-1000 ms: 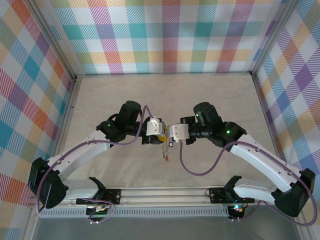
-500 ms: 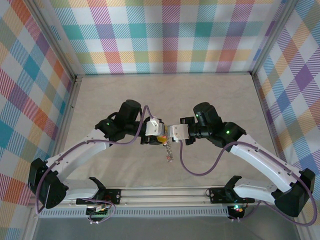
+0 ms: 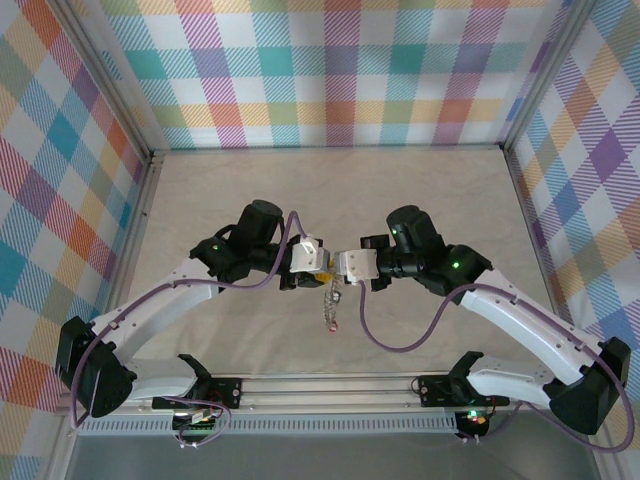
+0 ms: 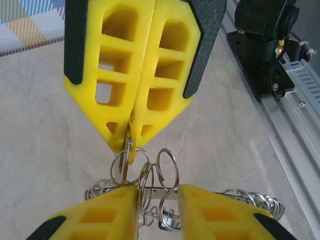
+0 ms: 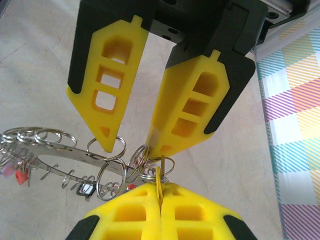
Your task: Put the keys on the keyring
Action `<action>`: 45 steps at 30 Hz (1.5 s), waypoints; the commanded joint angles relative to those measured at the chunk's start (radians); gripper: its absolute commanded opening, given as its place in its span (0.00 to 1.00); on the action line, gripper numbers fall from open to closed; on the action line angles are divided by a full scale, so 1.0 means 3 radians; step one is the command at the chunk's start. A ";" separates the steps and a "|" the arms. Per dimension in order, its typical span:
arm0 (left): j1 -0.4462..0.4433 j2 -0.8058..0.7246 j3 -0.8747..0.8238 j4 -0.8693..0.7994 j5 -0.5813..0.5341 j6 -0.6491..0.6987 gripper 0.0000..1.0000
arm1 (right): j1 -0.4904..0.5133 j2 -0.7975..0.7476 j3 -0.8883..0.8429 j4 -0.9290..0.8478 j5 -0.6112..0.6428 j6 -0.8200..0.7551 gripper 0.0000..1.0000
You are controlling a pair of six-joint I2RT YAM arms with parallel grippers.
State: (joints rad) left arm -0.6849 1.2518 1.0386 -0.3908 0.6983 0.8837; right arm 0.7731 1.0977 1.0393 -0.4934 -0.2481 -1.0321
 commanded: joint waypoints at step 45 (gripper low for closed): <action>0.0002 0.0214 0.0317 -0.0299 0.0227 0.0092 0.16 | 0.0016 -0.0145 -0.0091 0.0218 -0.0175 0.0071 0.00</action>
State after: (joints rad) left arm -0.6849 1.3029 1.1046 -0.4721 0.7219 0.9092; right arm 0.7731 1.0763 1.0130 -0.4873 -0.2562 -1.0286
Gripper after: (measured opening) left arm 0.162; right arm 0.052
